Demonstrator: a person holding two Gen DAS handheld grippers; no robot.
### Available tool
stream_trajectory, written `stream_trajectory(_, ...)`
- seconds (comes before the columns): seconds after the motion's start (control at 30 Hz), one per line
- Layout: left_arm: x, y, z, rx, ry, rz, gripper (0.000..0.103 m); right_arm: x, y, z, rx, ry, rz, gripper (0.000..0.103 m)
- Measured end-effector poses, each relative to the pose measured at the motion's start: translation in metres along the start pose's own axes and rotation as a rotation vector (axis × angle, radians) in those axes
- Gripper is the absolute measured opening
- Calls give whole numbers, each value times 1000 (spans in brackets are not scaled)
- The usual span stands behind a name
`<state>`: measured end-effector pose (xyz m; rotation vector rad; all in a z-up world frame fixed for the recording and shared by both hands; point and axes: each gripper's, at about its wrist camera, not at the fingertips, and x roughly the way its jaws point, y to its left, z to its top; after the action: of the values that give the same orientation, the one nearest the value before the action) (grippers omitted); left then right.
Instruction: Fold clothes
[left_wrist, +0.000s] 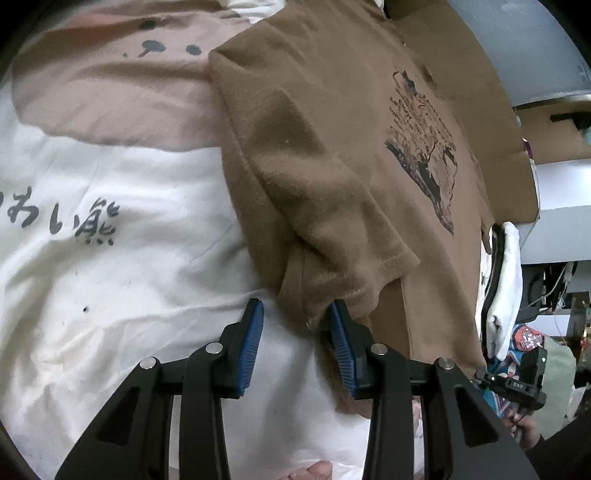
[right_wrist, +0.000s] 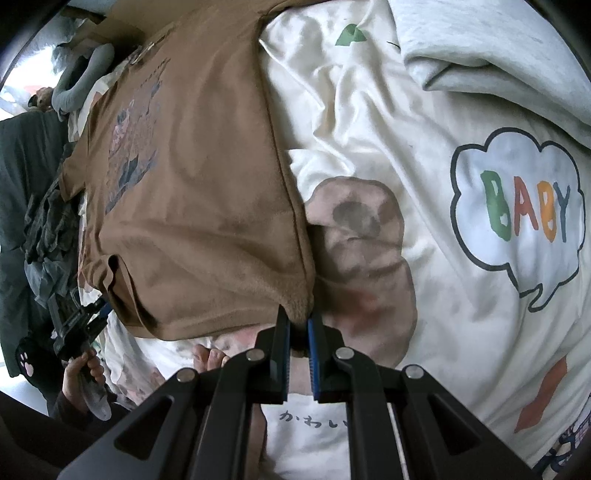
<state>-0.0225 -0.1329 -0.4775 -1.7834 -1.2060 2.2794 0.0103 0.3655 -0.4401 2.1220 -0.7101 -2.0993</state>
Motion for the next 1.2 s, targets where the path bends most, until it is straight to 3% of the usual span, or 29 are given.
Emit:
stream_trajectory(0.07, 1, 0, 1, -6, -6, 3, 31, 0, 1, 1, -4, 1, -2, 8)
stream_trajectory(0.13, 1, 2, 2, -13, -4, 15, 12, 0, 0, 1, -5, 3, -2, 8)
stream_trajectory(0.23, 2, 2, 2, -11, 15, 20, 7, -1, 1, 1, -6, 1, -1, 8)
stream_trajectory(0.47, -21, -5, 2, -24, 28, 5, 7, -9, 4, -1, -10, -21, 11, 8)
stream_trajectory(0.8, -88, -1, -6, -2, 13, -14, 5, -27, 13, -10, -44, -56, 27, 8)
stream_trajectory(1.2, -130, 8, -2, 67, 43, 69, 5, -42, 21, -24, -78, -78, 35, 7)
